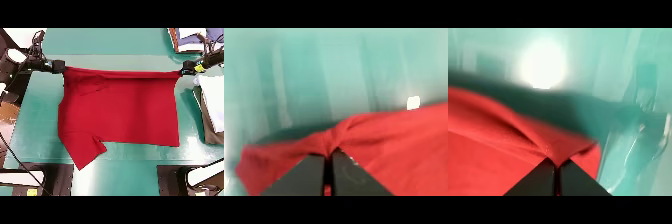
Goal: Fold the shirts.
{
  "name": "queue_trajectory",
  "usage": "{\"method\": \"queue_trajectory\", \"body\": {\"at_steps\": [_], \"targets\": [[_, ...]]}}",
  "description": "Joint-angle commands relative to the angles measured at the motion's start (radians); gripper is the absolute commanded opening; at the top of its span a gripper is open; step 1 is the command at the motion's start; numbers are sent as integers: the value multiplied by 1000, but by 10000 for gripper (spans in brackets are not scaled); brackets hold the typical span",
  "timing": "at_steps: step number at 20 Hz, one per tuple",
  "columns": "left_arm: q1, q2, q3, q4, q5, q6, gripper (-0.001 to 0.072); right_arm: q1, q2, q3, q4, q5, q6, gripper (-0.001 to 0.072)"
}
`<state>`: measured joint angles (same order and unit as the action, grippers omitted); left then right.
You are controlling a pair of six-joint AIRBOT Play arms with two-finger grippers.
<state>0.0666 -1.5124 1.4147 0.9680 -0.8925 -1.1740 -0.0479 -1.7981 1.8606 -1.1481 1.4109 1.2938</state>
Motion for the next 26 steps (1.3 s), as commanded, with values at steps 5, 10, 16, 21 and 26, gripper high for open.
{"method": "queue_trajectory", "body": {"at_steps": [5, 10, 16, 21, 26], "targets": [[21, -5, -57, 140, -240, 21, 25, 49, 100, -308, -3, -26, 27, 14], [21, -5, -146, 268, -189, -59, 26, 65, 165, -487, 16, -118, 27, 15], [21, -5, -149, 289, -225, -140, 485, 66, 177, -517, 31, -104, 27, 442], [21, 66, -155, 342, -403, -191, 539, 8, 229, -436, 30, 57, 25, 450], [21, 394, -505, 333, -442, -327, 539, -72, 442, -615, 31, 18, 22, 450]]}}
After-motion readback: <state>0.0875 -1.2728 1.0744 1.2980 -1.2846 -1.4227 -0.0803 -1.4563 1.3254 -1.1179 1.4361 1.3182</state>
